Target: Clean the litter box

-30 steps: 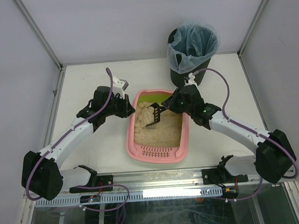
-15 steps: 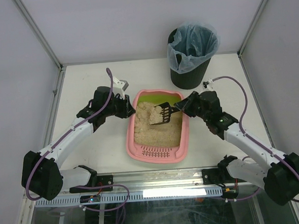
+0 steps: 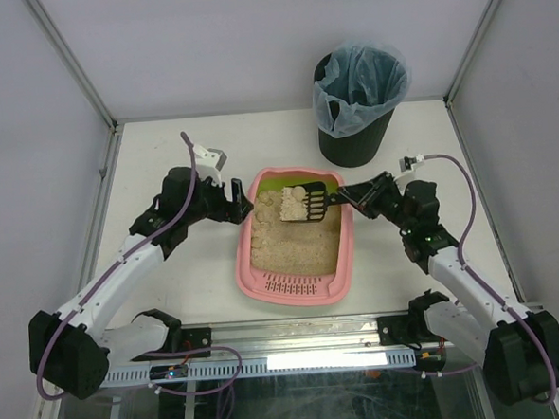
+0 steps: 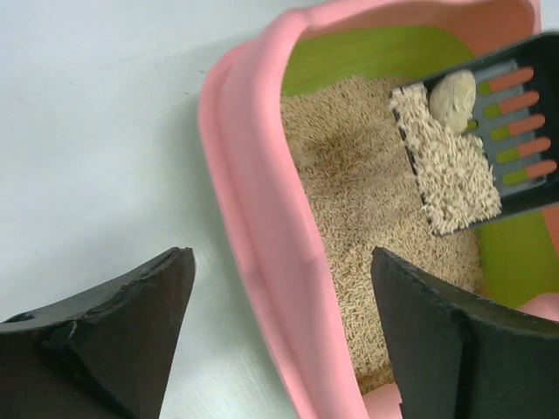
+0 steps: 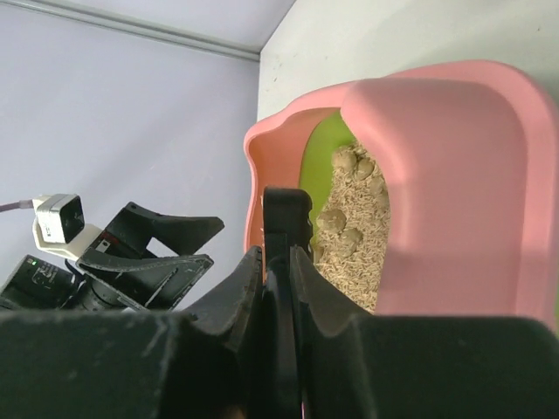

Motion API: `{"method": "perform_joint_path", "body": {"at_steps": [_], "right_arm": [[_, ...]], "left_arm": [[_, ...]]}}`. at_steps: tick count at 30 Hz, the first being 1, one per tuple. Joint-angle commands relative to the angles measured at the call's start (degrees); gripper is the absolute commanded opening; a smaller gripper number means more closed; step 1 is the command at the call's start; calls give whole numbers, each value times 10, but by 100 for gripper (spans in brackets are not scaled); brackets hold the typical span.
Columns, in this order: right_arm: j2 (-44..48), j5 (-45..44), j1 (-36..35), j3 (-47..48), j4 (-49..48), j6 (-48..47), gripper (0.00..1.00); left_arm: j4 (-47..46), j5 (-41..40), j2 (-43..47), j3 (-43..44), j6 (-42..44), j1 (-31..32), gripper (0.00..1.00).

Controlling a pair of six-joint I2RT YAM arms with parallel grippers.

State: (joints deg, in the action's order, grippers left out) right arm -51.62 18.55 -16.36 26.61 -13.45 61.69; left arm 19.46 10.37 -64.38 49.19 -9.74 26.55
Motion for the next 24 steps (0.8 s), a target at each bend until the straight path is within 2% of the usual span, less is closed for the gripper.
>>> {"method": "perform_joint_path", "body": {"at_steps": [1,2,7,10,14,17,21,24], "right_arm": [[18,51,37,-20,-94,58,0],[27,42,43,-32,-97,74,0],[-1,126,57,-36,-158,94,0],[27,82,80,-73,-141,139,0],[-24,170,68,-48,-207,134,0],[10,115,104,-83,-164,165,0],[-30,191,77,-38,-191,126,0],[7,136,114,-73,-131,159,0]], "left_arm": [[-56,-76,69,-18,-15,-5,93],[-66,-88,82,-25,-22,-6,98],[-107,-127,119,-51,-60,-9,99],[-112,-127,116,-52,-68,-11,99],[-128,-106,110,-55,-67,-11,99],[-143,-84,104,-42,-82,-10,99],[-166,-92,93,-15,-96,-10,99],[-166,-87,67,8,-93,-11,99]]}}
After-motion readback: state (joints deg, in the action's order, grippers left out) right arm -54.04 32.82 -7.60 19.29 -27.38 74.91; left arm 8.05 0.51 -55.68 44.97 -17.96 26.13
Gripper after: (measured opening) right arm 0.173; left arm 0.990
